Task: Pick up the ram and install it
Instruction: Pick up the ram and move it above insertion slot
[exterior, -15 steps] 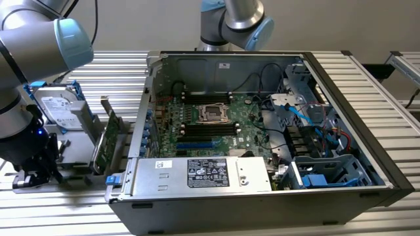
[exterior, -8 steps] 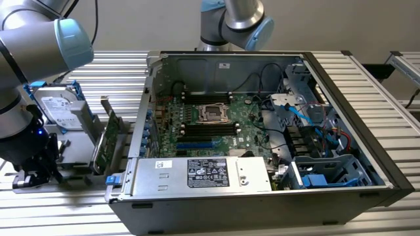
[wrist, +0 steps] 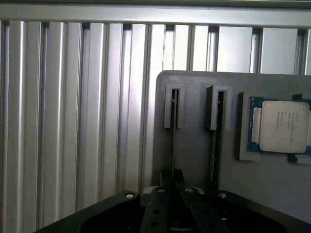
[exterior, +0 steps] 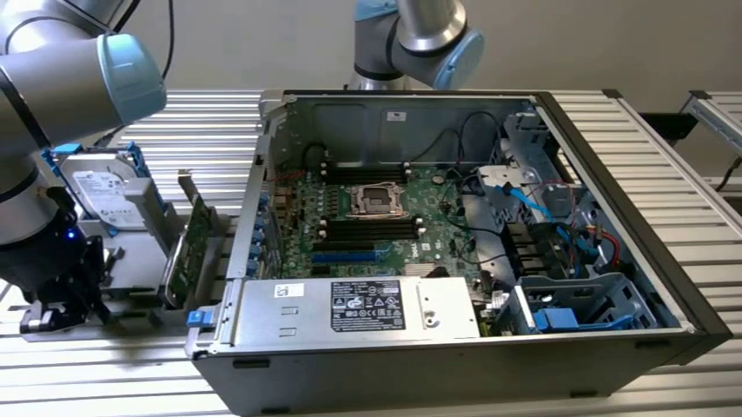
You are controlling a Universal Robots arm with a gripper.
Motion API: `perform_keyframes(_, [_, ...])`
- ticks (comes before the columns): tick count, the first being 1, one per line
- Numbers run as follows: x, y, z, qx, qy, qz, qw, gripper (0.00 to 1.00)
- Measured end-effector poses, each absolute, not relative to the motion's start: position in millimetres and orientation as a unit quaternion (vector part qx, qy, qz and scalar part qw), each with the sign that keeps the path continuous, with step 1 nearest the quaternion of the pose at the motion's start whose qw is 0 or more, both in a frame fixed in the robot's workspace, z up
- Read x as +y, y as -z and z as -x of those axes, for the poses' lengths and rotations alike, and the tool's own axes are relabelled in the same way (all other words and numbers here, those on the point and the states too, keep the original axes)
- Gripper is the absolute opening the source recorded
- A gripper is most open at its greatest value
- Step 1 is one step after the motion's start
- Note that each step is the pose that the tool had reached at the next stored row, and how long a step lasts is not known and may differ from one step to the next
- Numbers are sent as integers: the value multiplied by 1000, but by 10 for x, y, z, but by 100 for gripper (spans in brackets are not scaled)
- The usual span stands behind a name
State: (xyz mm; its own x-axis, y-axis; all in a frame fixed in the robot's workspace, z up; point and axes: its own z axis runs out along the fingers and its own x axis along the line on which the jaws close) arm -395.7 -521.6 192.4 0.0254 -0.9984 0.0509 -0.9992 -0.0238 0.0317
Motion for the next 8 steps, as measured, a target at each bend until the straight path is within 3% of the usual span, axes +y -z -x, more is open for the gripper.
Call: perform_keyframes(8, [-5216,-1928,3957,-700,-7,-713,29,14])
